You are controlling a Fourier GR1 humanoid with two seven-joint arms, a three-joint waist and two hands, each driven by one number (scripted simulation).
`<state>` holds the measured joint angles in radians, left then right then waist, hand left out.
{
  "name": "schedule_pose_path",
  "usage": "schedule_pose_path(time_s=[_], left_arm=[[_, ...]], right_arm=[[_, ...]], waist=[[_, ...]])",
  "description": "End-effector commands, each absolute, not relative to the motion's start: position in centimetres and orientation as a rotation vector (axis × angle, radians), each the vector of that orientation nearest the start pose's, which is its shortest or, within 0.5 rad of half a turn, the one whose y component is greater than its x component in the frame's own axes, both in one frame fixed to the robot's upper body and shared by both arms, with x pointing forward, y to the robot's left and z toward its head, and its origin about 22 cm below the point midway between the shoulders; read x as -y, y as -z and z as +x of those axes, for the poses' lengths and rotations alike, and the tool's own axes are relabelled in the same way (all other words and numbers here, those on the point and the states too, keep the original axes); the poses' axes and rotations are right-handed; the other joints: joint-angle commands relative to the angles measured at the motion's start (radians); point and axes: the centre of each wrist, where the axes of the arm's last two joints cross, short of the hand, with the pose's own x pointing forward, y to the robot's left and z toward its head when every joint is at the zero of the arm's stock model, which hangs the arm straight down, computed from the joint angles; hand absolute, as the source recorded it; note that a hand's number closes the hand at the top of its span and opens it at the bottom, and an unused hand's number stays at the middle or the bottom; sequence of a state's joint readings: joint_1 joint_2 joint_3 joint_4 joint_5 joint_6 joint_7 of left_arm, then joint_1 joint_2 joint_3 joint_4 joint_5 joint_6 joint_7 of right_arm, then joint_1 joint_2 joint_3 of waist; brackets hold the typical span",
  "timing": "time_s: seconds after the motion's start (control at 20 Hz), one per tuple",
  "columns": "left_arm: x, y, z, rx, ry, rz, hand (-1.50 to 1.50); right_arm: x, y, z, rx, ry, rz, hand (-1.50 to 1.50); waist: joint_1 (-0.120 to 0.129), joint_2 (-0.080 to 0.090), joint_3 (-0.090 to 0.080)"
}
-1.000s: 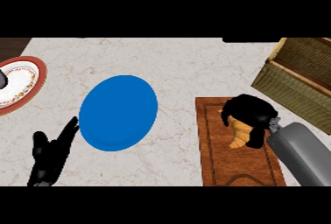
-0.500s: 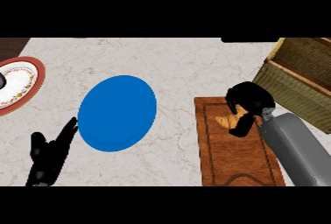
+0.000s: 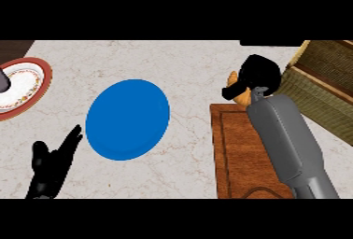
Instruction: Pick the croissant from the cutting board and place it in the basket
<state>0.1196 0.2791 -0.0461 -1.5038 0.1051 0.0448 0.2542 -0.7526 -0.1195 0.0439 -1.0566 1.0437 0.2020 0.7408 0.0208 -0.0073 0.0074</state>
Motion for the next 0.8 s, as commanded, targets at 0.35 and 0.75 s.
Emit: schedule_pose_path(time_s=[0.35, 0.75], left_arm=[[-29.1, 4.3, 20.3, 1.008, 0.052, 0.146, 0.00], [-28.1, 5.1, 19.7, 1.027, 0.043, 0.148, 0.00]], right_arm=[[8.8, -28.7, 38.9, 1.363, 0.094, -1.175, 1.50], [12.8, -37.0, 39.4, 1.274, 0.252, -1.351, 1.50]], waist=[[0.004, 0.008, -0.010], [-0.009, 0.009, -0.009]])
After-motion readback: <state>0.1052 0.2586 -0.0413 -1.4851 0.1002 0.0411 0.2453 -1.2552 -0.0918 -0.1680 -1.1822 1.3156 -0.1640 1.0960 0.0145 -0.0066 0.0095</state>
